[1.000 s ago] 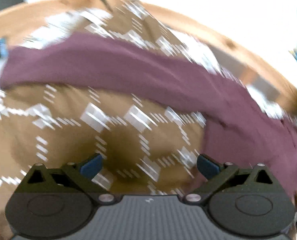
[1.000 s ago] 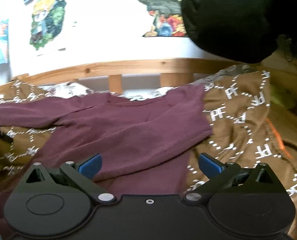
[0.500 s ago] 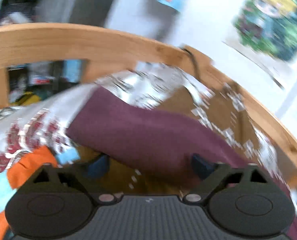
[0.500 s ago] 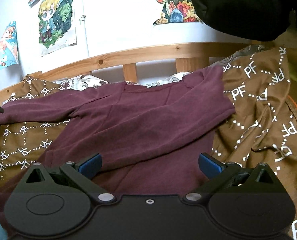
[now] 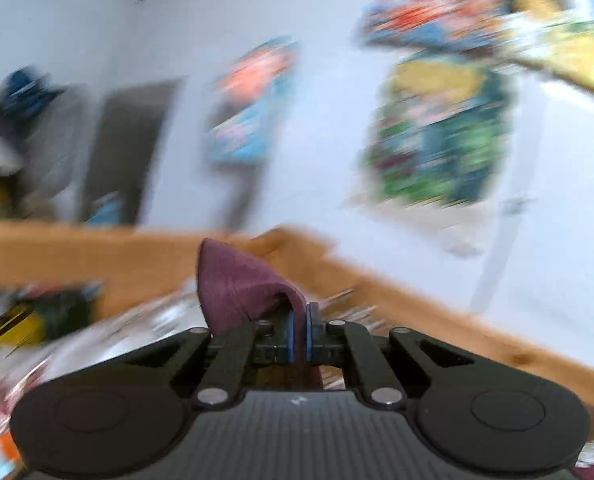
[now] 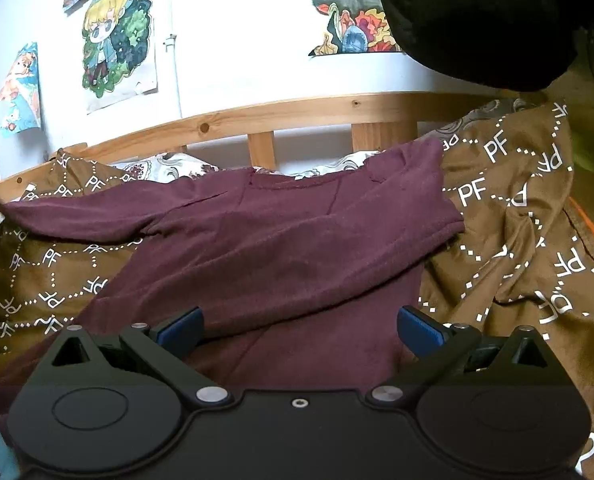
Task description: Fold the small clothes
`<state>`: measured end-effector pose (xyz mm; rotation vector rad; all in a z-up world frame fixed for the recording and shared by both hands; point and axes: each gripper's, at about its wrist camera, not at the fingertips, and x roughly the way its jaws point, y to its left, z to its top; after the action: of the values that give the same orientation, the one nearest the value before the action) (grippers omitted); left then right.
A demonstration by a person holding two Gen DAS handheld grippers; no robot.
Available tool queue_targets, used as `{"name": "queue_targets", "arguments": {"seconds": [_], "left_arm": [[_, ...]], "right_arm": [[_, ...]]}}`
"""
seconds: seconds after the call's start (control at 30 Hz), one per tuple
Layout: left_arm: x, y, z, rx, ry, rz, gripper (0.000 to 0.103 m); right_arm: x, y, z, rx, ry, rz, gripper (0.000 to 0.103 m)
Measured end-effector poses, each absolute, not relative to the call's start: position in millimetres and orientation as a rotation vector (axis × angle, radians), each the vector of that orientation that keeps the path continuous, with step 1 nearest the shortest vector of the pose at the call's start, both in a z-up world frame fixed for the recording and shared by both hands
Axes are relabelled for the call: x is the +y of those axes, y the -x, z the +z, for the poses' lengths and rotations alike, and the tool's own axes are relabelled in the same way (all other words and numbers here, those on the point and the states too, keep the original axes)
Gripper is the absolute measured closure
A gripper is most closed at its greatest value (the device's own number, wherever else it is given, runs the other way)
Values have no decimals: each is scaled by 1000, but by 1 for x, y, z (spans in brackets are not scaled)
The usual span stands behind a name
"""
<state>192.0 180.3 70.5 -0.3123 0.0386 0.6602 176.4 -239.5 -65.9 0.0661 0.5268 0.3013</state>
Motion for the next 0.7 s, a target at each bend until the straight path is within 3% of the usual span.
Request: {"name": "queue_targets", "arguments": {"seconds": [0.17,0.3,0.7], "left_arm": [[115,-206,115,-58,119,262,99],[54,-215,126,-15,18,-66,99],[-79,-217,11,353,-169,-545,98]], "right_arm": [[-244,-173,-62,504,-68,300,1],[-251,-172,-58,471,-60,274,1],[-291,-170,-51,338,11,76,1]]}}
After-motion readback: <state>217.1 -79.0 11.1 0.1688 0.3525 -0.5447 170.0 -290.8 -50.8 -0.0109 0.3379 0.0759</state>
